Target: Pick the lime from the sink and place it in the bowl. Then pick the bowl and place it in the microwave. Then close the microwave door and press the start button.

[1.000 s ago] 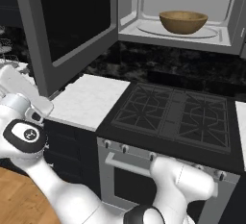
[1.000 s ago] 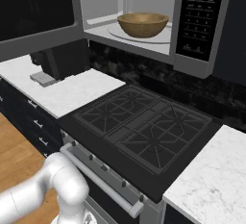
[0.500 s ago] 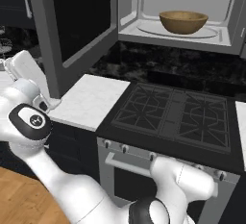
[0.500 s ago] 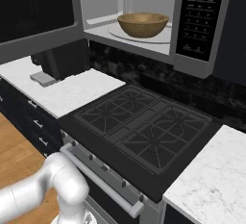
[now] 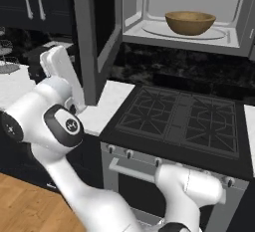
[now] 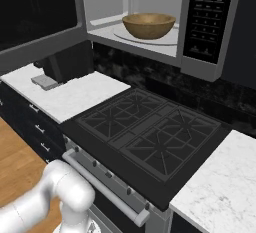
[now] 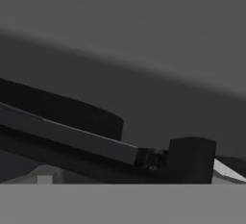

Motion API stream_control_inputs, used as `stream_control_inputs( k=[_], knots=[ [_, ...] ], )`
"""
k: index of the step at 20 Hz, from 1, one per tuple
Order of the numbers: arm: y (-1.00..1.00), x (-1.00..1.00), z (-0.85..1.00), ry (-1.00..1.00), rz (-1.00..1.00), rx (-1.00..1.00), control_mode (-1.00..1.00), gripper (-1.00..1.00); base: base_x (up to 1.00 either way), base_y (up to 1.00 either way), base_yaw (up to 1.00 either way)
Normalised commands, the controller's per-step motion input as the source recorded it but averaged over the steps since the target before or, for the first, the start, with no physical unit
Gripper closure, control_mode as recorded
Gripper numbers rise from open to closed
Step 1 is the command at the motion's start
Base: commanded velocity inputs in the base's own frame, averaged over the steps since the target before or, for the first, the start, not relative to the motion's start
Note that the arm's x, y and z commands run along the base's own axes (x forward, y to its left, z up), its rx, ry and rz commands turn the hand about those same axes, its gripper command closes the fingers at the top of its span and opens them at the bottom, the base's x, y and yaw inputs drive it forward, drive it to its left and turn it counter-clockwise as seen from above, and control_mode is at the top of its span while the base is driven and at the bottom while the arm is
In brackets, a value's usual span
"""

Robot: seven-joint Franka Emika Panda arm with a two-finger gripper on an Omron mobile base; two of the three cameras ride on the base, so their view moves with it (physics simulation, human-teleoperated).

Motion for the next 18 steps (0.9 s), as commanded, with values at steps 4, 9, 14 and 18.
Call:
stream_control_inputs(
  k=[4,9,14,18],
  knots=[
    [-0.96,-0.67,0.13,-0.3,0.01,0.3,-1.0,-1.0,0.0,0.0,0.0],
    [-0.93,-0.53,0.12,-0.25,0.0,0.29,-1.0,-1.0,0.0,0.0,0.0],
    [-0.89,-0.33,0.21,-0.17,0.0,0.28,-1.0,-1.0,0.0,0.0,0.0],
    [-0.73,-0.19,0.43,-0.1,0.0,0.26,-1.0,-1.0,0.0,0.0,0.0]
  ],
)
